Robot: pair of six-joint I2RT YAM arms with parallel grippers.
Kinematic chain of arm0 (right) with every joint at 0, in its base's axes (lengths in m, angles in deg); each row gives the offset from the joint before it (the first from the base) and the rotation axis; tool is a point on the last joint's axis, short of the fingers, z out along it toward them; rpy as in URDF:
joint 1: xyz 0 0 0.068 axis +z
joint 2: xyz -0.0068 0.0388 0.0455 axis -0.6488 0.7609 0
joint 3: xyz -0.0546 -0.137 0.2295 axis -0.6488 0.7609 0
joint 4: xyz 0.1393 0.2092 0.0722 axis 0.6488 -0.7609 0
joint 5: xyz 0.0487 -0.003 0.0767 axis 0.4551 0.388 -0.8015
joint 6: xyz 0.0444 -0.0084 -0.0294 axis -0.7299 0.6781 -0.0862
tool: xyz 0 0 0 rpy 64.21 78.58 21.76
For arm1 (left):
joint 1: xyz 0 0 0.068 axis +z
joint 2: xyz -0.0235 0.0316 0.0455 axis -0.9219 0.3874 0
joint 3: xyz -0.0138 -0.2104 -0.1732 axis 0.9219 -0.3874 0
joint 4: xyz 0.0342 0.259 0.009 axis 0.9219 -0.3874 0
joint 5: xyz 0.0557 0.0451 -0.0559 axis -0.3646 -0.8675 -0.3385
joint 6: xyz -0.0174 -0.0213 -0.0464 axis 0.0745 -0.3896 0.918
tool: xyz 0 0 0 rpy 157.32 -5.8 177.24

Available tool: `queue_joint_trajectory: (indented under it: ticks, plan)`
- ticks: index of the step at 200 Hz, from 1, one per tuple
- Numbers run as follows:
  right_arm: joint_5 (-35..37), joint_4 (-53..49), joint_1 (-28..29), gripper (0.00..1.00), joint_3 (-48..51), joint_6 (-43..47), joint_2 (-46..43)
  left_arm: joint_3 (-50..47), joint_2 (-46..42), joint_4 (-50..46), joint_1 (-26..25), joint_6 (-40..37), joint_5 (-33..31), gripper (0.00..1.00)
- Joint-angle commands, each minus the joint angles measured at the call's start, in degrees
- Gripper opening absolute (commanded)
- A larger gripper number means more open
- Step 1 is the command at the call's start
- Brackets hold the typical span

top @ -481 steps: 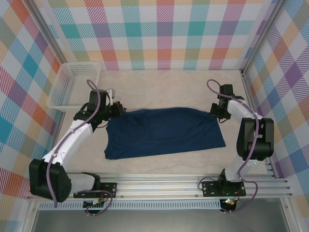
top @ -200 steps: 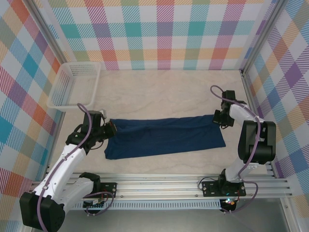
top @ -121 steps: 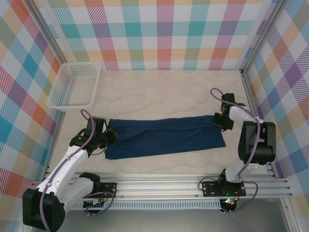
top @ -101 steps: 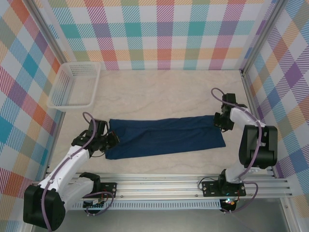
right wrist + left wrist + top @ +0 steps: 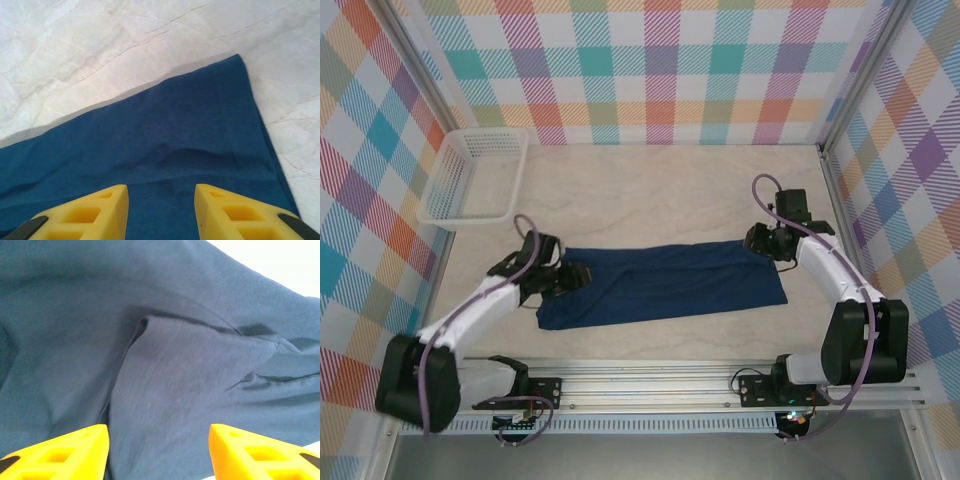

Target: Fold the inside-out t-shirt

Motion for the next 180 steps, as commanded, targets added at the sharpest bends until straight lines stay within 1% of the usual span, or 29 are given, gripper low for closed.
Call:
queue_joint_trajectory:
  ticks: [1,13,28,46,59,73,97,128,148,163,180]
  plan:
    - [-2.2,1.1,1.5,0.40,-0.7,-0.9,2.0,4.6,7.8,4.5,-1.1,-5.2,-2.9,0.57]
    - [-2.2,1.2,2.1,0.40,-0.8,-0.9,2.3,6.9,12.2,5.6,-1.2,-6.4,-3.6,0.58]
    - [-2.6,1.5,2.4,0.40,-0.7,-0.9,2.4,9.7,16.7,4.7,-1.2,-7.4,-5.0,0.58]
    - [-2.7,1.5,2.7,0.40,-0.5,-0.7,2.4,11.2,19.7,5.0,-1.5,-7.8,-5.2,0.58]
    - [-2.7,1.5,2.7,0.40,-0.4,-0.6,2.5,11.7,20.7,5.3,-1.9,-8.2,-4.5,0.55]
    - [-2.7,1.6,2.8,0.40,-0.4,-0.6,2.7,11.8,21.2,5.8,-2.3,-8.2,-3.9,0.50]
    - [-2.8,1.5,2.8,0.40,-0.4,-0.4,2.9,12.3,20.8,5.1,-2.9,-8.4,-3.6,0.36]
    - [-2.8,1.5,2.8,0.40,-0.1,-0.1,3.1,12.2,17.5,3.2,-3.5,-8.7,-3.4,0.22]
    - [-2.7,1.6,2.8,0.40,-0.2,-0.1,3.4,11.4,15.3,2.8,-3.9,-8.5,-1.2,0.11]
    - [-2.7,1.7,2.8,0.40,-0.3,-0.1,3.7,10.6,13.3,2.5,-4.7,-8.3,0.8,0.07]
    - [-2.6,1.5,2.7,0.40,-0.5,0.2,3.9,9.3,10.1,2.2,-6.4,-8.0,2.2,0.04]
